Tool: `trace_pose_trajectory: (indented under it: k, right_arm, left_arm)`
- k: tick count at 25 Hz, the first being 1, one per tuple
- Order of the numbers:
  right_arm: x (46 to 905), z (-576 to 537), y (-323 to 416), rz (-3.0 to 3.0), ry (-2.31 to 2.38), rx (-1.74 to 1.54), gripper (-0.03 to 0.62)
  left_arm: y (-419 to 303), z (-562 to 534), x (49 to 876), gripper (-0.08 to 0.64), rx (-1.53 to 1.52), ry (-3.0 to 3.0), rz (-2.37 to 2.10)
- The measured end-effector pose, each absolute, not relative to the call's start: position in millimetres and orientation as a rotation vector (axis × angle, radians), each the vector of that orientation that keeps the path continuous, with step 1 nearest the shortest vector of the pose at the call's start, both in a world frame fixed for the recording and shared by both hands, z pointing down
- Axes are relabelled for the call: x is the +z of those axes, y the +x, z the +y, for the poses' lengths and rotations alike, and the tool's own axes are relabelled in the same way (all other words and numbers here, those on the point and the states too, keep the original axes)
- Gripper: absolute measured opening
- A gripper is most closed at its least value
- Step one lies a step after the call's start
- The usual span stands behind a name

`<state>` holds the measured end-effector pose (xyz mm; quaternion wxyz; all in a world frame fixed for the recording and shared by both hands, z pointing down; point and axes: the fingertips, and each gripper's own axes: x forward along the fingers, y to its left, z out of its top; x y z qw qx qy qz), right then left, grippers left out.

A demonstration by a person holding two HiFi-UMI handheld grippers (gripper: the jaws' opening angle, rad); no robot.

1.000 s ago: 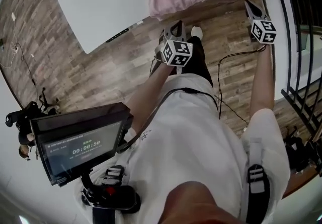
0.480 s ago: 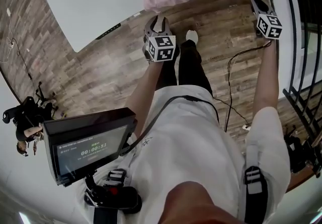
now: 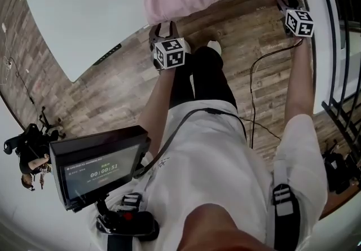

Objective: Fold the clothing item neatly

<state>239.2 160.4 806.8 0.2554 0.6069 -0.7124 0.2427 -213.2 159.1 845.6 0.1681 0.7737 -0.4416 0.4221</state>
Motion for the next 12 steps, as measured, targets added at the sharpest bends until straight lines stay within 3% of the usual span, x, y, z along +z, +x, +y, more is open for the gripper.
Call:
trace_pose_trajectory:
  k: [5,9,12]
  right_arm:
    - [874,156,255,-1.906,1.508,0.626,0.219]
    - [871,133,262,-1.929,1.429,0.584,0.264]
    - [859,115,261,-1.947,1.362,0.515,0.279]
  left_arm:
    - [-207,144,876,0.137,1.14,2.215,-1.307]
    - [-207,133,846,0.035,1.078,2.296,-1.346]
    - [-203,134,826,0.018,1.055,2.372,-1.331]
